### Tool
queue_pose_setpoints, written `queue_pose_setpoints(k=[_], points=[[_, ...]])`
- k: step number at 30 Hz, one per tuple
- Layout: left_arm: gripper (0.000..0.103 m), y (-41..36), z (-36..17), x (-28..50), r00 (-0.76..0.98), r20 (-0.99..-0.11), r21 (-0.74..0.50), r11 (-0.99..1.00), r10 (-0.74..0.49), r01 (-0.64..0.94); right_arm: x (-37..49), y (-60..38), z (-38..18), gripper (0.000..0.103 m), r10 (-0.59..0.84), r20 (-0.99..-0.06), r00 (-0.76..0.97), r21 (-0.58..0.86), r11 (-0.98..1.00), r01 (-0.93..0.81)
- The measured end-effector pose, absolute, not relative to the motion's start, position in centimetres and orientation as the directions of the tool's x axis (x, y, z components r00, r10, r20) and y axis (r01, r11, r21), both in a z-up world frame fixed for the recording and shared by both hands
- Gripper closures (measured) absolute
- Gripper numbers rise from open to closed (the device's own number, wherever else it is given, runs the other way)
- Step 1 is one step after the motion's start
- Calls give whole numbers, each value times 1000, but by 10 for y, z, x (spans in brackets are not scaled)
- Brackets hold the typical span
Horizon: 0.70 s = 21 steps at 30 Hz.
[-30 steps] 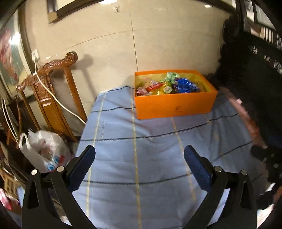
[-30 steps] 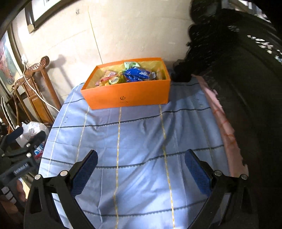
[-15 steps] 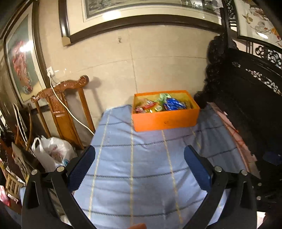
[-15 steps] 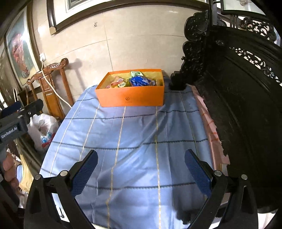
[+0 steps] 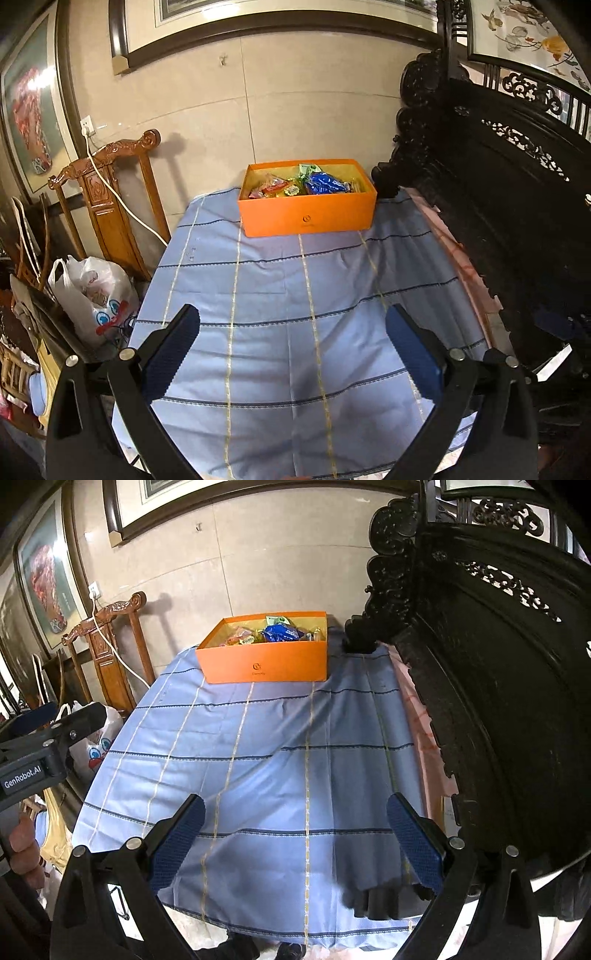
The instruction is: Organize snacks
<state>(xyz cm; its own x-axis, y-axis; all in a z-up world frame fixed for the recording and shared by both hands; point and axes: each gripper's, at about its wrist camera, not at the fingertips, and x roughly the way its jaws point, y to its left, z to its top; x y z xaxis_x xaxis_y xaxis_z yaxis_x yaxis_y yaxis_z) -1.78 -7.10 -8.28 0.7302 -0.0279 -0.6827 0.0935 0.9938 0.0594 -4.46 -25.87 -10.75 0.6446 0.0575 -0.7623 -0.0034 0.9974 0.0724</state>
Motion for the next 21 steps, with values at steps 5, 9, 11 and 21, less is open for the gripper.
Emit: queue_pose_setpoints(k=[5,9,11,21], points=[[4,-71,-82,-21,733,-679,55,993,-37,101,-48,-259,-108,4,56,-763,645,71,998,-4],[4,-70,-78,-25,757,-651,60,991,-53,121,-47,-260,-109,4,53,-765,642,64,998,-6],[4,-68,-79,-22,747,-663,51,992,-51,113,-47,-261,-109,4,54,-767,640,66,998,-4],[4,-73,-85,-12,723,-691,113,988,5,102,-42,-265,-109,4,67,-760,647,73,997,-17]])
